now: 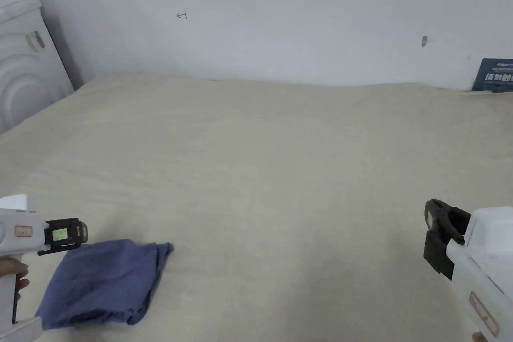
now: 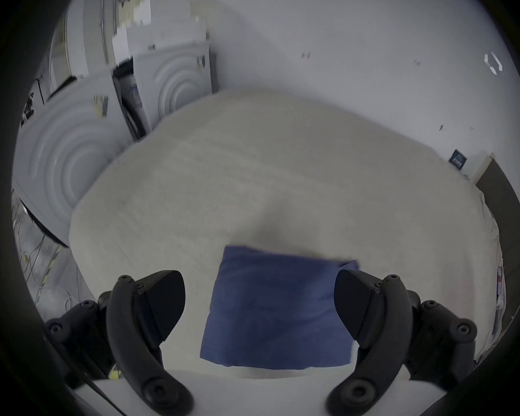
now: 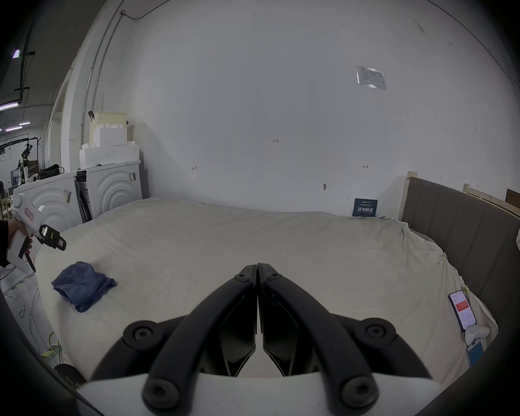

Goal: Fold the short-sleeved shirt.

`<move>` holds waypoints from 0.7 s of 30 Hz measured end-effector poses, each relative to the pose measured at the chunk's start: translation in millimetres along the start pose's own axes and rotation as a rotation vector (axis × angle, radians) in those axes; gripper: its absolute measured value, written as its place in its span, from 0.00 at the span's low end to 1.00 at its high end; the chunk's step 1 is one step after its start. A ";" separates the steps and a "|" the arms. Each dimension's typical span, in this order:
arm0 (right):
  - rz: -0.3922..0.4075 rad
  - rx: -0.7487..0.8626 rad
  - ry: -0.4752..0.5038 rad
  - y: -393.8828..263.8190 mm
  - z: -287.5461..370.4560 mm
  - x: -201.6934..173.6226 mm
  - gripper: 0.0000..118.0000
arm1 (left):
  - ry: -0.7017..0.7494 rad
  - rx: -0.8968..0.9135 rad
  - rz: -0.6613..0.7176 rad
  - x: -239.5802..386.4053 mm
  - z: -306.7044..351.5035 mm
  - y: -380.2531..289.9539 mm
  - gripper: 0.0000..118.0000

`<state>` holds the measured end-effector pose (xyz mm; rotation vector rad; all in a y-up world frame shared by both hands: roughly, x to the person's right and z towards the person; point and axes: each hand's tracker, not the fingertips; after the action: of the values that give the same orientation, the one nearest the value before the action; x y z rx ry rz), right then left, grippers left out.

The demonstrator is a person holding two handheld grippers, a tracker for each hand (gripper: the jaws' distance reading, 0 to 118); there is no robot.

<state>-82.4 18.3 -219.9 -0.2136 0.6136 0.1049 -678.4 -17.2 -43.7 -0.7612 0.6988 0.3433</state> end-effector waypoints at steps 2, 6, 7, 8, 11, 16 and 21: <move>0.000 0.012 -0.002 5.5 7.3 0.0 0.00 | -0.020 0.065 -0.010 10.4 24.2 5.3 0.89; -0.004 0.043 -0.012 14.4 21.6 4.9 0.00 | 0.003 0.201 -0.083 45.6 79.3 12.8 0.89; -0.005 0.050 -0.016 17.2 25.6 6.5 0.00 | 0.015 0.239 -0.105 55.1 92.1 13.1 0.88; -0.005 0.057 -0.021 20.1 29.7 7.8 0.00 | 0.022 0.275 -0.118 63.6 103.7 13.3 0.88; -0.005 0.081 -0.039 25.7 40.8 15.2 0.00 | -0.018 0.407 -0.093 93.4 146.0 5.7 0.87; -0.006 0.111 -0.068 32.3 59.1 29.7 0.00 | -0.074 0.612 -0.053 137.1 194.2 -13.3 0.84; -0.015 0.133 -0.097 35.5 76.2 45.7 0.00 | -0.156 0.764 0.011 183.3 224.3 -43.7 0.72</move>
<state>-8.3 71.8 -191.7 -0.0841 0.5203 0.0589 -421.6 123.3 -31.3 -0.0040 0.6208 0.1204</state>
